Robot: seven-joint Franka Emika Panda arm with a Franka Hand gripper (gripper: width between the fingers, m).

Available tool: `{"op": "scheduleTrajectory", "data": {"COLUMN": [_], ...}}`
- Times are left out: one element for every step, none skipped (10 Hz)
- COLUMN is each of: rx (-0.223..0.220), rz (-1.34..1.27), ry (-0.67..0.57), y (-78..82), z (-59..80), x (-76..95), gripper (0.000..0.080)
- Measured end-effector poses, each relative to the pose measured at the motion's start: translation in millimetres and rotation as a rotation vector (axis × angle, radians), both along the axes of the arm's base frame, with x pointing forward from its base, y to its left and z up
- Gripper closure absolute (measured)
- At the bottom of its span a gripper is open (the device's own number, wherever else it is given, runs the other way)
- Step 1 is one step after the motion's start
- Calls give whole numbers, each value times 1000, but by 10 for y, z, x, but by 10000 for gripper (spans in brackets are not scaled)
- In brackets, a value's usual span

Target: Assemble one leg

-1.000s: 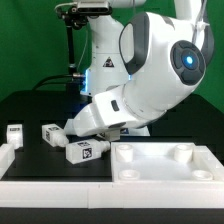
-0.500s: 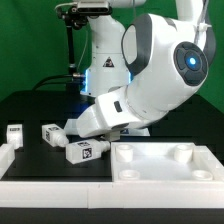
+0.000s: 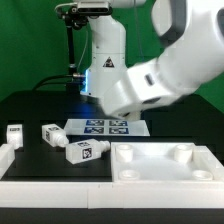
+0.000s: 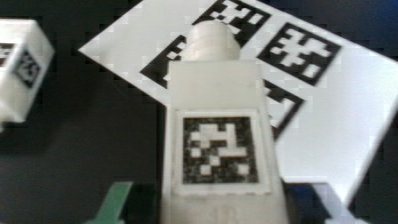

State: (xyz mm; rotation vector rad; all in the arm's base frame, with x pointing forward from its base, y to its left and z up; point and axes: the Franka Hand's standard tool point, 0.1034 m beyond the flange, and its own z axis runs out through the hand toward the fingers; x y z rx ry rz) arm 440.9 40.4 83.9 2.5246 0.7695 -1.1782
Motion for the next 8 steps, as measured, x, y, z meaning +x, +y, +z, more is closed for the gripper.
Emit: {"op": "scheduleTrajectory", "data": {"rx": [12, 33, 32, 51, 84, 119, 188, 272], "rz": [18, 33, 34, 40, 46, 47, -21, -104], "ry": [-11, -22, -20, -54, -119, -181, -207, -278], "y": [47, 29, 32, 44, 46, 42, 103, 110], "z": [77, 35, 32, 16, 17, 48, 193, 363], "x": [164, 200, 189, 245, 304, 342, 458, 805], "gripper": [514, 514, 512, 512, 512, 512, 512, 512]}}
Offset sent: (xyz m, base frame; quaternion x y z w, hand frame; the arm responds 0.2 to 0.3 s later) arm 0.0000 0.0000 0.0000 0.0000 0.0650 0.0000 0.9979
